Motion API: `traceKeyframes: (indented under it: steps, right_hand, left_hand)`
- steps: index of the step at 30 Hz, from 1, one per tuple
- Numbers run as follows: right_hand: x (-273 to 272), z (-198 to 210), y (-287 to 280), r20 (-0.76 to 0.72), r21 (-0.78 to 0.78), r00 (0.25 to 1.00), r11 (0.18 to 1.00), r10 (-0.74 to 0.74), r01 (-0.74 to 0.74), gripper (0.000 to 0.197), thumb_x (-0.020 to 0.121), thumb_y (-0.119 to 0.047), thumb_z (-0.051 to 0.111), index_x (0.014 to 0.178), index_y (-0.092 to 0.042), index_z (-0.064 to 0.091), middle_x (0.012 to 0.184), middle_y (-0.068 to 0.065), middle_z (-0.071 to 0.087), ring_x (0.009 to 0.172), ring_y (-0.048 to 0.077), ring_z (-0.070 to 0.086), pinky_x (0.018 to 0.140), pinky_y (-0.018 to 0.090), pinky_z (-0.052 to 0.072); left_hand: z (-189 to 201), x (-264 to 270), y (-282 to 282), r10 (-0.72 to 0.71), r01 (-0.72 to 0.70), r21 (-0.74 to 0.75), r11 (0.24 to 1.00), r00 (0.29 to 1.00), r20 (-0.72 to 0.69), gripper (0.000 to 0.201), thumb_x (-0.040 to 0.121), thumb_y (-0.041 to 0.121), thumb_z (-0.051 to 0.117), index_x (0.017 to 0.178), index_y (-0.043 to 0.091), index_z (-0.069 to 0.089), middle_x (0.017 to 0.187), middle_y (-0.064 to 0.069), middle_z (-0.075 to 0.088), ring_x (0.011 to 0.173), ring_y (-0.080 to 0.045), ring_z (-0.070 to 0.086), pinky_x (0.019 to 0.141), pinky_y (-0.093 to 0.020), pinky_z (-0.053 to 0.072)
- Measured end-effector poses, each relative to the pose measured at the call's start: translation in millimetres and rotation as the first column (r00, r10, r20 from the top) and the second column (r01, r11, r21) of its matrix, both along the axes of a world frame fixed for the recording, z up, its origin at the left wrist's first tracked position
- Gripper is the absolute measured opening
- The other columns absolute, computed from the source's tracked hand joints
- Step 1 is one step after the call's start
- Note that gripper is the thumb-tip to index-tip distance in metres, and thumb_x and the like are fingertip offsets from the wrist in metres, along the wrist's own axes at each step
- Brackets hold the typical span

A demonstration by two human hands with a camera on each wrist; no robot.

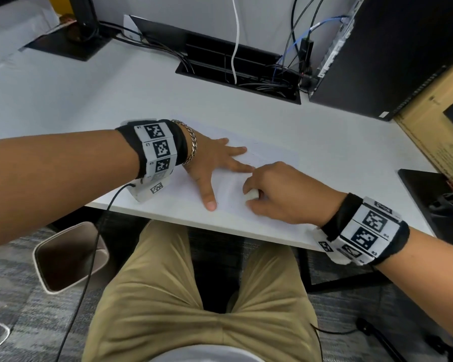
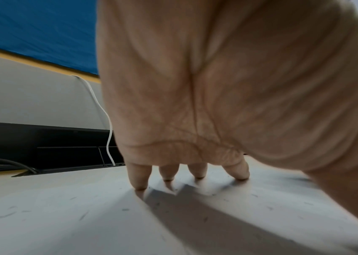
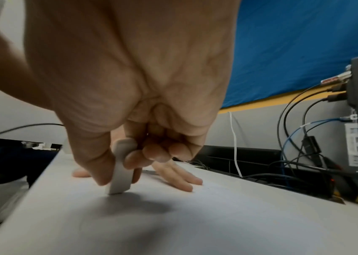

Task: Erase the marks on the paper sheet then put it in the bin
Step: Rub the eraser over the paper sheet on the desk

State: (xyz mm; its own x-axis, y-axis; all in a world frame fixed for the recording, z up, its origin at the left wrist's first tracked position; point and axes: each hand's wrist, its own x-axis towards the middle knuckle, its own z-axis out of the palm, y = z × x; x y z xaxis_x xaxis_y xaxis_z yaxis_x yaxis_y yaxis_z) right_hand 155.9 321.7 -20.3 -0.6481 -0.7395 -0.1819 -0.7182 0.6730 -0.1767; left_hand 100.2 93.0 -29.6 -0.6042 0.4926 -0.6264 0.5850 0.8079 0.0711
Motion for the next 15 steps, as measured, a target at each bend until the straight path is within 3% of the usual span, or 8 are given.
traceKeyframes:
  steps: [2, 6, 12, 15]
  right_hand:
    - [1.5, 2.8, -1.7, -0.001, 0.015, 1.000, 1.000, 0.021, -0.020, 0.029, 0.091, -0.039, 0.062, 0.111, -0.022, 0.073, 0.084, -0.006, 0.066, 0.080, 0.016, 0.061, 0.077, 0.039, 0.054]
    - [-17.6, 7.1, -3.2, -0.096, 0.011, 0.992, 0.996, -0.083, 0.084, 0.021, 0.089, -0.033, 0.063, 0.102, -0.021, 0.074, 0.085, -0.007, 0.066, 0.078, 0.014, 0.059, 0.077, 0.041, 0.056]
    - [12.7, 9.4, -7.4, 0.016, 0.054, 0.994, 0.993, 0.104, -0.105, 0.027, 0.091, -0.035, 0.064, 0.111, -0.021, 0.074, 0.082, -0.012, 0.062, 0.084, 0.016, 0.062, 0.078, 0.032, 0.049]
    - [-6.7, 11.2, -6.0, -0.089, 0.046, 0.994, 0.998, 0.056, -0.052, 0.025, 0.091, -0.035, 0.064, 0.109, -0.023, 0.075, 0.083, -0.011, 0.065, 0.085, 0.017, 0.063, 0.081, 0.031, 0.048]
  left_hand:
    - [0.3, 0.5, -0.3, -0.006, 0.006, 0.000, 1.000, 1.000, -0.007, 0.134, 0.057, 0.090, 0.077, 0.151, 0.069, -0.017, 0.169, 0.015, -0.031, 0.158, -0.031, -0.022, 0.124, -0.070, 0.000]
    - [2.0, 1.6, 0.9, 0.004, -0.004, 0.000, 1.000, 1.000, 0.001, 0.133, 0.058, 0.088, 0.077, 0.151, 0.069, -0.016, 0.168, 0.016, -0.031, 0.158, -0.031, -0.023, 0.124, -0.070, 0.000]
    - [0.8, 1.2, 1.9, -0.013, 0.013, -0.017, 1.000, 1.000, -0.009, 0.134, 0.058, 0.088, 0.077, 0.151, 0.068, -0.018, 0.168, 0.015, -0.031, 0.158, -0.032, -0.022, 0.124, -0.070, 0.000]
    - [2.5, 2.2, 1.9, -0.015, 0.015, -0.026, 1.000, 1.000, -0.009, 0.133, 0.060, 0.088, 0.076, 0.151, 0.068, -0.018, 0.169, 0.015, -0.031, 0.158, -0.032, -0.021, 0.124, -0.070, 0.001]
